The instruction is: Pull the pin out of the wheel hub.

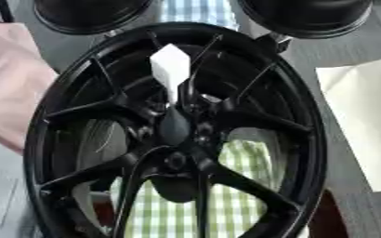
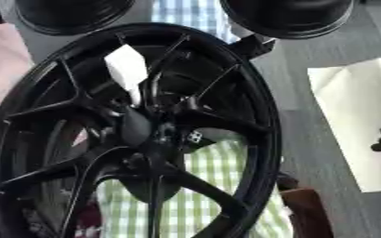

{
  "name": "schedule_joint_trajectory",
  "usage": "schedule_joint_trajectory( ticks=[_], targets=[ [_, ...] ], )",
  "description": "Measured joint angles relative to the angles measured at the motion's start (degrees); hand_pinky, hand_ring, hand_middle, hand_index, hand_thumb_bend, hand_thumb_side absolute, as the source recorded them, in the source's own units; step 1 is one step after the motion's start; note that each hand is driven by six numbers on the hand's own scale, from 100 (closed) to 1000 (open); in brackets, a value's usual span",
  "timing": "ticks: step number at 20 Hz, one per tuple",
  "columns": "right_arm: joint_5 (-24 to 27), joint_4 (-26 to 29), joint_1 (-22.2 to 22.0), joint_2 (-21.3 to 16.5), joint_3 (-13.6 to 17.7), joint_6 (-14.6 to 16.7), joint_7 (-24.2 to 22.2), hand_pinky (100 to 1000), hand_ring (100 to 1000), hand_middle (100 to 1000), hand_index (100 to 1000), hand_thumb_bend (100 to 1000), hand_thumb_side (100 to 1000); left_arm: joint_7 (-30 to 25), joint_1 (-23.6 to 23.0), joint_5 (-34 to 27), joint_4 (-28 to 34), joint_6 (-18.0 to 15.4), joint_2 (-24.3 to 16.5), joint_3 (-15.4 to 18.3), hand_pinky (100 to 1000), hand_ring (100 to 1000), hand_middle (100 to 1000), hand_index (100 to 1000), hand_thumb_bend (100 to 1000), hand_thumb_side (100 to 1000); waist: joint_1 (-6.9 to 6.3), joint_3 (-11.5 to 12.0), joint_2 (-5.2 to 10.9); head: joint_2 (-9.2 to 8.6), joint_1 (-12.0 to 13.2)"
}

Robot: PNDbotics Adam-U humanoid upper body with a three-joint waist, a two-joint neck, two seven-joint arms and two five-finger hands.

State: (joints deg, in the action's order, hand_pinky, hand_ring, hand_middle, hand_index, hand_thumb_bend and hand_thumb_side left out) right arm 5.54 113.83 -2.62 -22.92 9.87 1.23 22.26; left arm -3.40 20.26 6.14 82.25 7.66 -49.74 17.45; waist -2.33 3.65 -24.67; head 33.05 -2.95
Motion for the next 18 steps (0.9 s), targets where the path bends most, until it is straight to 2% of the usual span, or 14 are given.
schedule_joint_trajectory(
  ticks=[2, 7, 9, 12, 14, 18],
  targets=[
    [0.11, 0.0, 0.0, 0.0, 0.0, 0.02, -0.06, 813, 507, 459, 570, 100, 667, 0.98, 0.37, -1.22, 0.46, 0.64, 0.66, -0.01, 891, 677, 607, 785, 100, 651, 0.0, 0.0, 0.0, 0.0, 0.06],
    [0.22, 0.0, 0.08, -0.02, -0.03, 0.13, -0.26, 813, 508, 459, 570, 100, 663, 4.27, 1.46, -5.26, 5.12, -0.39, 4.2, -0.74, 890, 651, 586, 782, 100, 626, 0.07, -0.08, 0.0, -0.01, 0.34],
    [0.28, 0.0, 0.16, -0.07, -0.09, 0.22, -0.47, 813, 508, 459, 570, 100, 662, 5.49, 1.52, -7.05, 7.7, -1.14, 6.14, -1.56, 892, 644, 577, 778, 100, 642, 0.3, -0.18, 0.0, -0.06, 0.51],
    [0.63, 0.0, 0.66, -0.08, -0.38, 0.4, -0.73, 813, 508, 459, 570, 100, 663, 6.23, 1.51, -9.73, 11.86, -1.31, 9.68, -3.04, 900, 640, 574, 778, 100, 713, 0.36, -0.38, 0.0, -0.19, 0.98],
    [0.82, 0.0, 1.02, -0.09, -0.47, 0.42, -0.96, 813, 508, 459, 570, 100, 663, 5.62, 1.31, -11.38, 14.15, -0.63, 12.27, -4.11, 903, 638, 572, 778, 100, 753, 0.46, -0.51, 0.0, -0.41, 1.21],
    [1.18, 0.0, 1.58, -0.09, -0.86, 0.43, -1.5, 813, 508, 459, 570, 100, 662, 4.47, 0.93, -14.95, 17.07, 1.18, 17.72, -5.17, 907, 631, 565, 773, 100, 775, 0.71, -0.8, 0.0, -0.48, 1.45]
  ],
)
